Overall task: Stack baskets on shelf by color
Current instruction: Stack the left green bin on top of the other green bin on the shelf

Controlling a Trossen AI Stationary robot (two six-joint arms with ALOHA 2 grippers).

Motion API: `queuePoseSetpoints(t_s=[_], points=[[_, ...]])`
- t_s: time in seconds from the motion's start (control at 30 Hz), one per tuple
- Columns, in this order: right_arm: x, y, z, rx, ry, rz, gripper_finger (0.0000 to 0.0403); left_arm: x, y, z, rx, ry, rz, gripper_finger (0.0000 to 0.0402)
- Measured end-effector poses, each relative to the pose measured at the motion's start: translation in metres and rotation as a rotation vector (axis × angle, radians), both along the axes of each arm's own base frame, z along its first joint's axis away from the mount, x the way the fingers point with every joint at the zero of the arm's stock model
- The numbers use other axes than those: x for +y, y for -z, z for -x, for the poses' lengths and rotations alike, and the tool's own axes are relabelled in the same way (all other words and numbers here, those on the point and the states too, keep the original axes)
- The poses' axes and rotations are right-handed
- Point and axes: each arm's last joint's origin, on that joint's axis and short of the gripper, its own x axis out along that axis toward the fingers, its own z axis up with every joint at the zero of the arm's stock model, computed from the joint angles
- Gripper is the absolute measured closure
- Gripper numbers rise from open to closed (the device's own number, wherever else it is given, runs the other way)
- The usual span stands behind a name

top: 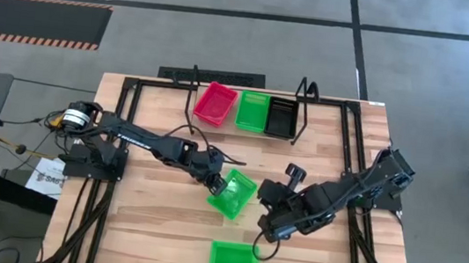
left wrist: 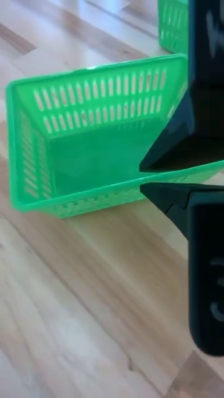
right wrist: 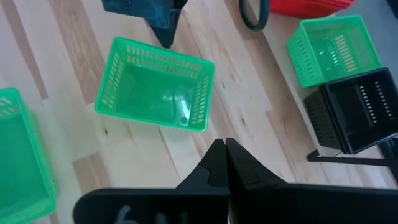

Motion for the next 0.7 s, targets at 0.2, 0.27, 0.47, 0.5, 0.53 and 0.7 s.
queuePoseSetpoints(t_s=[0.2, 0.27, 0.47, 0.5, 0.53, 0.7], points=[[0.004, 0.000, 0.003, 0.000, -0.012, 0.027, 0.0402, -0.001, 0.000, -0.001, -0.009, -0.007, -0.017, 0.0377], [0.003, 0.000, 0.004, 0.004, -0.012, 0.029, 0.0402, -0.001, -0.001, -0.002, -0.021, -0.009, -0.019, 0.0373], [-0.009, 0.000, -0.004, 0.037, -0.009, 0.008, 0.0401, -0.002, -0.006, -0.002, -0.052, 0.054, 0.014, 0.0369], [-0.013, 0.000, -0.007, 0.037, -0.006, 0.005, 0.0401, -0.003, -0.011, -0.002, -0.072, 0.059, 0.017, 0.0371], [-0.019, 0.000, -0.010, 0.039, -0.005, 0.005, 0.0401, -0.004, -0.016, -0.001, -0.083, 0.065, 0.018, 0.0374], [-0.052, 0.001, -0.030, 0.049, 0.014, -0.055, 0.0402, -0.012, -0.048, 0.014, -0.056, 0.130, -0.018, 0.0396]])
